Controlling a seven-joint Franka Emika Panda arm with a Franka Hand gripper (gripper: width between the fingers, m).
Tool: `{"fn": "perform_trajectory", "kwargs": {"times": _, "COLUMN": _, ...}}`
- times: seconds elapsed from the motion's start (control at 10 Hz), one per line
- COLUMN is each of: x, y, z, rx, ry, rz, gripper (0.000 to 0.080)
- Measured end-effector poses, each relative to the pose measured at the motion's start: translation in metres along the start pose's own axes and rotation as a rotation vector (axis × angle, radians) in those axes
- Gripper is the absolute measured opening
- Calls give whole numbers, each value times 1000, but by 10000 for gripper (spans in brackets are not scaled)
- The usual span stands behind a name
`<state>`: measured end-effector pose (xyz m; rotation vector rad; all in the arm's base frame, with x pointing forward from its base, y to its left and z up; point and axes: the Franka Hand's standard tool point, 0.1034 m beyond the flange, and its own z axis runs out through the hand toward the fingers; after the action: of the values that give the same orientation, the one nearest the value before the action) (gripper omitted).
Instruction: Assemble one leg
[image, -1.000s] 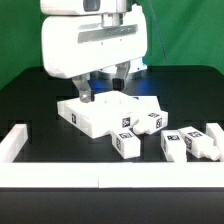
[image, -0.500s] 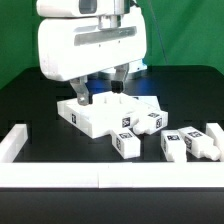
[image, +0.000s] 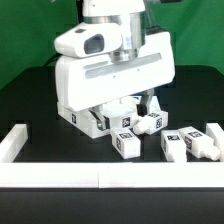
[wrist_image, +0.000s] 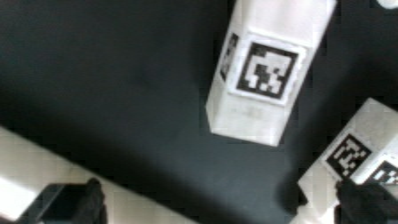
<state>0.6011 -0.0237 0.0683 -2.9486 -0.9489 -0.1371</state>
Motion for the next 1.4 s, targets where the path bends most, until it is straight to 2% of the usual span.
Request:
{"fn": "perform_trajectory", "kwargs": {"times": 0.4, "x": -3, "y": -1, "z": 4, "rx": 6, "ry": -7, "rz": 4, "gripper": 650}}
{"fn": "perform_trajectory", "kwargs": {"times": 0.6, "x": -16, "y": -14, "z": 33, "rx": 7, "ry": -15, "rz": 112, "gripper": 650}}
{"fn": "perform_trajectory", "kwargs": {"times": 0.7, "x": -15, "y": -20, "z": 47, "rx": 4, "ry": -13, "rz": 137, "gripper": 650}}
{"fn": "perform_trajectory", "kwargs": {"times": 0.8, "x": -16, "y": -22, "z": 54, "rx": 1, "ry": -9, "rz": 139, "gripper": 650}}
{"fn": "perform_trajectory", "kwargs": {"times": 1.2, "x": -15, "y": -20, "z": 55, "rx": -6, "ry": -1, "rz": 139, "gripper": 627}}
{"fn": "perform_trajectory", "kwargs": {"times": 1.3, "x": -15, "y": -20, "z": 56, "rx": -6, "ry": -1, "rz": 139, "gripper": 457}}
{"fn": "perform_trajectory", "kwargs": {"times": 1.4, "x": -15, "y": -20, "z": 55, "rx": -6, "ry": -1, "rz": 138, "gripper": 457}}
